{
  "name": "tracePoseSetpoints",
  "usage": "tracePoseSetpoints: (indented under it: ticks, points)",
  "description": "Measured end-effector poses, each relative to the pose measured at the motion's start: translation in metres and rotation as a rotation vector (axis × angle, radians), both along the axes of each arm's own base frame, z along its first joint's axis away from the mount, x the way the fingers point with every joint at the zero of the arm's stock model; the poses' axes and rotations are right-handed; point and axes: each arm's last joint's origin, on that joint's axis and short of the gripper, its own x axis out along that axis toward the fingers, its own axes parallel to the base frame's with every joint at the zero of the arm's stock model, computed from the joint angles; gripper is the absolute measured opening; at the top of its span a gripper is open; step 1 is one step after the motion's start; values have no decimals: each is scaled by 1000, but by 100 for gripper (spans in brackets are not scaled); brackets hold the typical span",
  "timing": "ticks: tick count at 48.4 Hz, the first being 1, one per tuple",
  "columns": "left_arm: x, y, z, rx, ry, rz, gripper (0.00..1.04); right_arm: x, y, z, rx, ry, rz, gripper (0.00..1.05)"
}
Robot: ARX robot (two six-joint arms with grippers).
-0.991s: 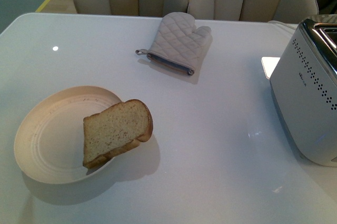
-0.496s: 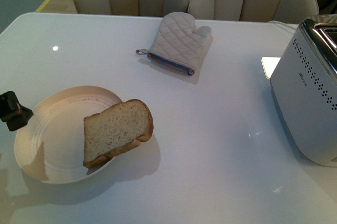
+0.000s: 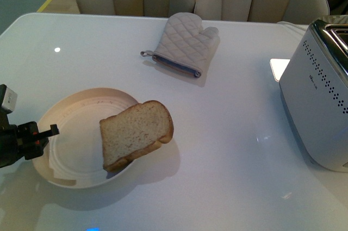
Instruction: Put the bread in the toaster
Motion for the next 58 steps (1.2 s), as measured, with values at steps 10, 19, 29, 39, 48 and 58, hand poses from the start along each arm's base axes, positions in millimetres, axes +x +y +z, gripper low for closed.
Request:
tracePoseSetpoints:
  ticks: [10, 19, 29, 39, 48, 58]
  points:
    - [-4, -34, 0, -25, 4, -82, 4, 0, 0, 0, 0, 0, 0, 96]
    - [-5, -62, 0, -38, 11, -123, 4, 0, 0, 0, 0, 0, 0, 96]
    - [-1, -103, -1, -59, 20, -180, 4, 0, 0, 0, 0, 0, 0, 96]
    - [-1, -123, 0, -77, 25, -201, 4, 0, 0, 0, 0, 0, 0, 96]
    - [-1, -126, 1, -80, 16, -196, 13, 0, 0, 0, 0, 0, 0, 96]
    - [-5, -109, 30, -111, -89, -139, 51, 0, 0, 0, 0, 0, 0, 96]
